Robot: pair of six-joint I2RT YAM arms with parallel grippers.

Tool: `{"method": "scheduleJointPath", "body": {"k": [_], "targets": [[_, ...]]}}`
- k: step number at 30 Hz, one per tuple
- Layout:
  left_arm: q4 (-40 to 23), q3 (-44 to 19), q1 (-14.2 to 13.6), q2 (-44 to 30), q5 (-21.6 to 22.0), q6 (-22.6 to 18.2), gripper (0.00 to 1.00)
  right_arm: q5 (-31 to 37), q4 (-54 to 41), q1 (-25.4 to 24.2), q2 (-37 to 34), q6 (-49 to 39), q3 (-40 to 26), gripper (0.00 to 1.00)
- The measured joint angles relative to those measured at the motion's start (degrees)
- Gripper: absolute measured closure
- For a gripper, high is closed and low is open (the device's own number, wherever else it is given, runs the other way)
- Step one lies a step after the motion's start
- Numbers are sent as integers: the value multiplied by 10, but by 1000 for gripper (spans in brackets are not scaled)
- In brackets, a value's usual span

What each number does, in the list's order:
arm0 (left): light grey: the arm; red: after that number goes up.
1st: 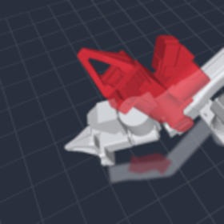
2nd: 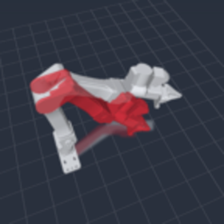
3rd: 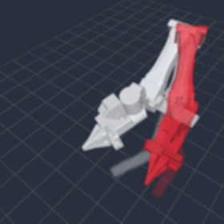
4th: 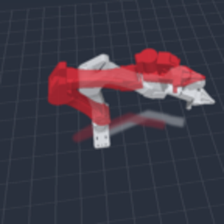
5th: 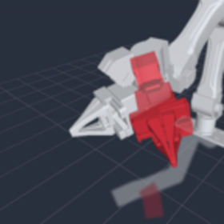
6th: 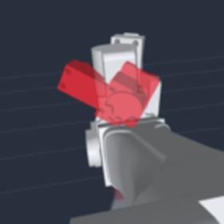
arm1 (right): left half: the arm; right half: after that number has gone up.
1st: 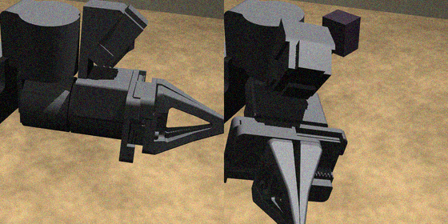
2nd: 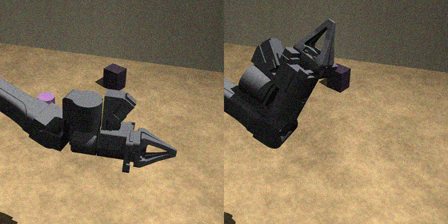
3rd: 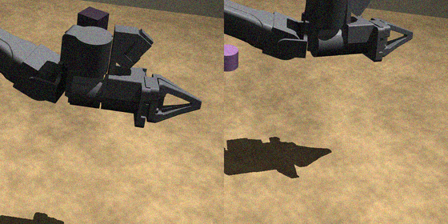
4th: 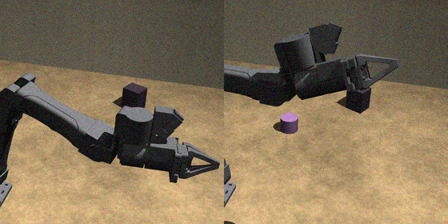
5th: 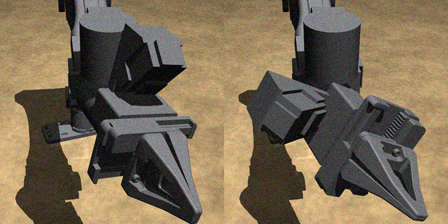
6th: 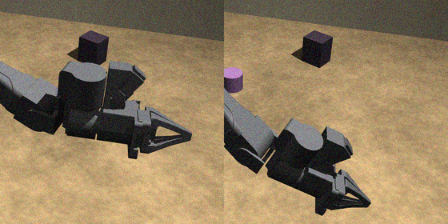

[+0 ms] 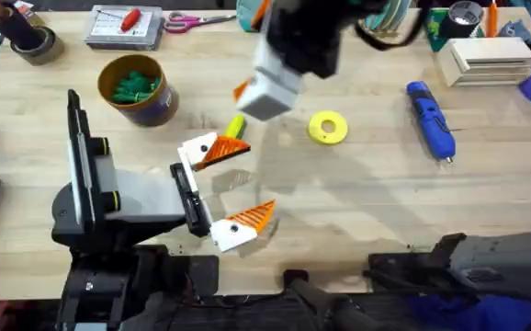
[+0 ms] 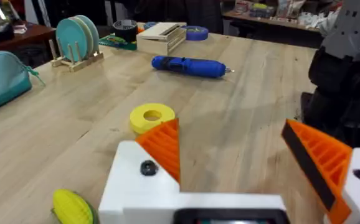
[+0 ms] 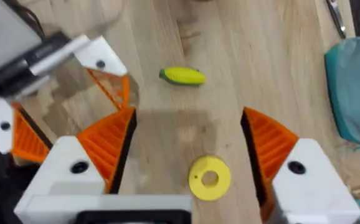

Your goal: Pick up the gripper from the table and insert it into the empty holder that is missing its gripper. Then pick up a screw, insert it into the mounting hole, and use the screwdriver to tighten it. Finally, clean up the table by picking up the vegetable and placing it into the bucket.

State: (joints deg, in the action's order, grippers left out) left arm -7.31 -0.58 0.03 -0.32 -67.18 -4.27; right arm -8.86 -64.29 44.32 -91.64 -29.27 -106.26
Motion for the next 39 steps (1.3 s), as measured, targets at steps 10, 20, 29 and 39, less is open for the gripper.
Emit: {"method": "scheduleJointPath", "body": {"k": [10, 20, 29, 39], "targets": [[0, 0, 0, 0, -1, 0, 16, -117, 55, -110, 128, -148, 193, 4], [0, 0, 0, 0, -1, 0, 16, -338, 137, -233, 245, -314, 429, 4], [0, 0, 0, 0, -1, 0, 15, -461, 145, -306, 260, -373, 559, 4], [0, 0, 0, 0, -1, 0, 15, -458, 151, -307, 258, -395, 564, 5]]}}
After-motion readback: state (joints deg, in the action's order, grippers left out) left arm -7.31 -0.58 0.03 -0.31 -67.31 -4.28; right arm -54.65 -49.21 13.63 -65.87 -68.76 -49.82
